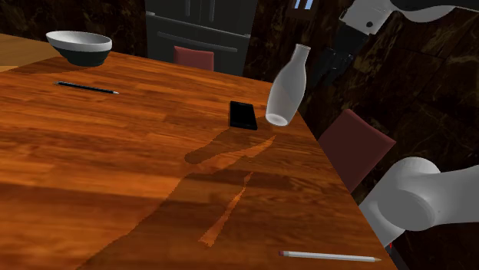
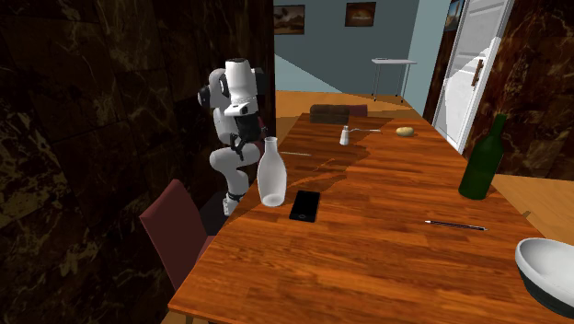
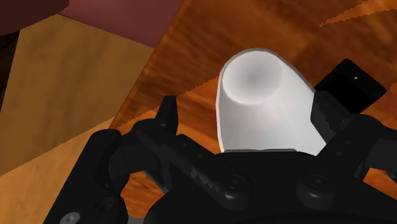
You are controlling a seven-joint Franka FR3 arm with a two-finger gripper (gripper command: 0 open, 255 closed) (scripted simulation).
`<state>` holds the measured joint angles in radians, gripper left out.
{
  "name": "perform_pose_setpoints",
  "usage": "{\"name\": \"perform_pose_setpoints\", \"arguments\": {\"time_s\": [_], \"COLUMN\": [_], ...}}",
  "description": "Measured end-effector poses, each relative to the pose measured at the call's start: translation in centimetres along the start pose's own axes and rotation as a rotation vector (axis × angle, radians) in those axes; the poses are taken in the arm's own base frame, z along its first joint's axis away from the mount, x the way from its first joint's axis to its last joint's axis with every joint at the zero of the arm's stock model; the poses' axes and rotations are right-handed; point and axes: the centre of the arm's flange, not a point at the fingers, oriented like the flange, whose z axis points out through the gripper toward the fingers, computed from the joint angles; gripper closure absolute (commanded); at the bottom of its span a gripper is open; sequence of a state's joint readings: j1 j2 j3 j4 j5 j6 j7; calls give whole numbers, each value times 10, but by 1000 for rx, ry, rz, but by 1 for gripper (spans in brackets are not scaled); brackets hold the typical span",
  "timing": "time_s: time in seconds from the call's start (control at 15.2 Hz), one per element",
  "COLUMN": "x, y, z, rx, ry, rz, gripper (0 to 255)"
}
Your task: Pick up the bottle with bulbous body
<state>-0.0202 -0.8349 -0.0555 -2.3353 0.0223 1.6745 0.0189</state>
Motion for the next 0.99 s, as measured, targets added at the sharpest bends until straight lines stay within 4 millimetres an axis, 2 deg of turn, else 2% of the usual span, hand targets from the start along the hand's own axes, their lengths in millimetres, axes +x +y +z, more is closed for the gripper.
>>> {"name": "perform_pose_setpoints", "arguments": {"time_s": [0.13, 0.33, 0.73, 0.99], "x": [4, 26, 85, 88], "y": [-2, -16, -50, -55], "z": [-4, -28, -79, -69], "rx": [-3, -16, -47, -51], "ry": [-4, -27, -80, -88], "rz": [-7, -43, -125, -136], "gripper": [0, 0, 0, 0]}}
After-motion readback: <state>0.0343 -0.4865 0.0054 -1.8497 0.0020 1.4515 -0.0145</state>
